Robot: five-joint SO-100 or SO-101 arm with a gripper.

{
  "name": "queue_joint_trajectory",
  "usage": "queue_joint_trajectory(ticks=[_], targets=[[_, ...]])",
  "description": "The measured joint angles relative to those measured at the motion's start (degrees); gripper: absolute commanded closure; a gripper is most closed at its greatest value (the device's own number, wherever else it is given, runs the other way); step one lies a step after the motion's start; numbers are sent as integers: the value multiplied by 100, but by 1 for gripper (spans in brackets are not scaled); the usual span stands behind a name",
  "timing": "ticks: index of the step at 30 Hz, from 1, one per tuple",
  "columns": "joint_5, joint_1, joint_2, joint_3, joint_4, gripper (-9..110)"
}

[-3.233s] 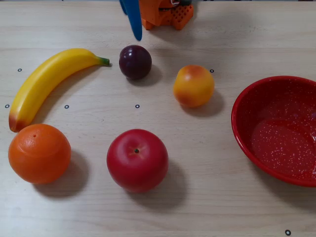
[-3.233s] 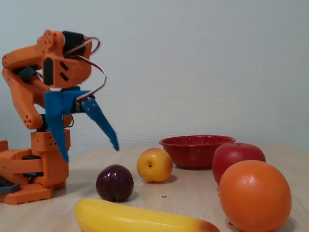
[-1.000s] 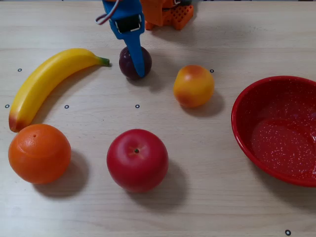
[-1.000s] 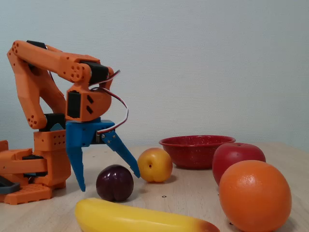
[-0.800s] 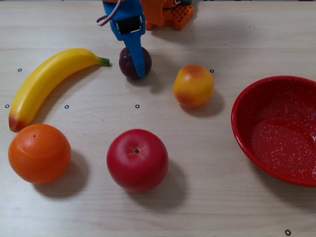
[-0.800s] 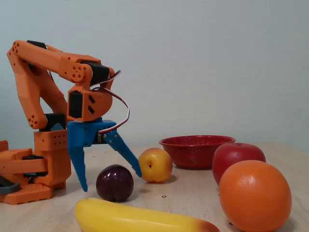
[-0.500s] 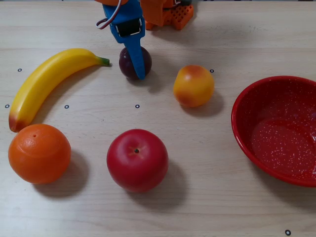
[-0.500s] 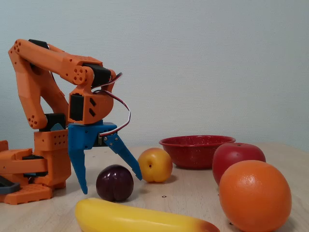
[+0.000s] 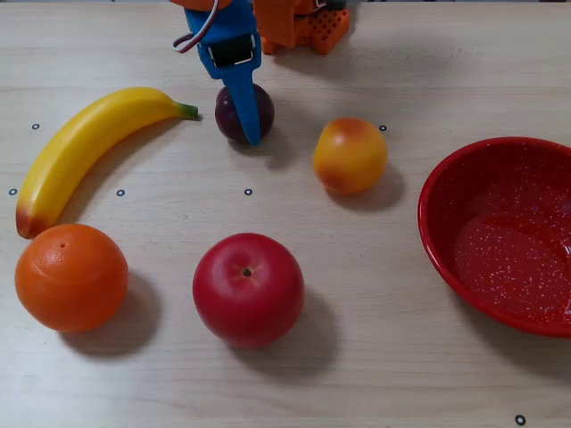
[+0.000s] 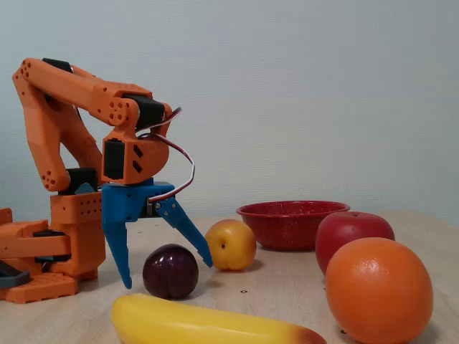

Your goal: Put plum in the red bowl.

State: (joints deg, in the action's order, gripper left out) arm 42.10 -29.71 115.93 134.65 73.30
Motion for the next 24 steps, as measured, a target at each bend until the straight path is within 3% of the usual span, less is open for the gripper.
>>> queue_joint_trajectory(ticks=[24], targets=[[0,18,-35,-9,0,71]])
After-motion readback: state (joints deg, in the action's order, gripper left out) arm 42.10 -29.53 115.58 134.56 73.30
